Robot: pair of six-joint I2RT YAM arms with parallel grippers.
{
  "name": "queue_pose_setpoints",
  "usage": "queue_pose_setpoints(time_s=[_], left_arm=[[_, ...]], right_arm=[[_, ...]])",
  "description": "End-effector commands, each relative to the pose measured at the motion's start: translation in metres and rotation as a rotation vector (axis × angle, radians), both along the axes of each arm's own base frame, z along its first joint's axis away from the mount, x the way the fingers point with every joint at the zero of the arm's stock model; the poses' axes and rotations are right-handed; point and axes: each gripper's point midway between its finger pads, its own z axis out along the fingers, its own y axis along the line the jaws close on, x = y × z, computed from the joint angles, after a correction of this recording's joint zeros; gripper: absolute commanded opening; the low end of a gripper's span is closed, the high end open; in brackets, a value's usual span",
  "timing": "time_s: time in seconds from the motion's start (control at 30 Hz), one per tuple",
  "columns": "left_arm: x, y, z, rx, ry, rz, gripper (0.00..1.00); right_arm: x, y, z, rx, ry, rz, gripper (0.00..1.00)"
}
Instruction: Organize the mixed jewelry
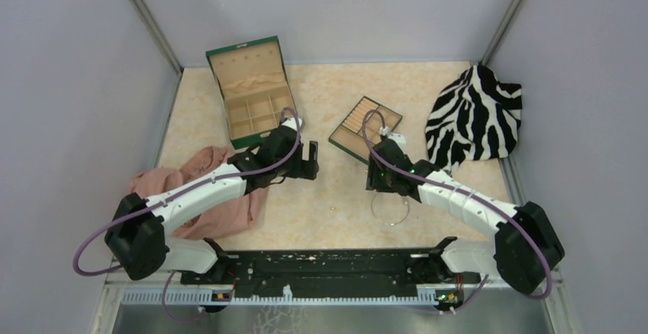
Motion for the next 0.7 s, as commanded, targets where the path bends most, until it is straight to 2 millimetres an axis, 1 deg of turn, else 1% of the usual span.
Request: queue_pose_setpoints(time_s=[0.0, 0.03, 0.1, 0.2, 0.33, 0.47, 0.57, 0.67], left_arm=[[0.003, -0.010, 0.003, -0.049, -0.002, 0.003, 0.99], [0.004, -0.011, 0.004, -0.054, 0.004, 0.005, 0.99], [0.004, -0.016, 0.008, -0.077, 0.009, 0.000, 0.99], [0.003, -0.020, 0.007, -0.100, 0.012, -0.005, 0.99], [0.002, -0.019, 0.001, -0.087, 0.026, -0.008, 0.99], [0.001, -0.017, -0.002, -0.072, 0.030, -0.011, 0.99], [0.001, -0.015, -0.001, -0.064, 0.026, -0.008, 0.99], [0.001, -0.013, 0.002, -0.070, 0.013, -0.001, 0.99]], right_arm=[[0.019, 0.024, 0.010, 0.033, -0.035, 0.002, 0.42], [0.020, 0.025, 0.008, 0.010, -0.030, 0.000, 0.40], [0.022, 0.027, 0.003, -0.033, -0.020, -0.003, 0.39], [0.027, 0.030, -0.006, -0.063, -0.002, -0.011, 0.36], [0.034, 0.029, -0.013, -0.103, -0.009, -0.025, 0.32], [0.039, 0.024, -0.023, -0.148, -0.007, -0.043, 0.25], [0.042, 0.026, -0.027, -0.153, -0.010, -0.040, 0.21], [0.045, 0.026, -0.030, -0.177, -0.003, -0.041, 0.20]])
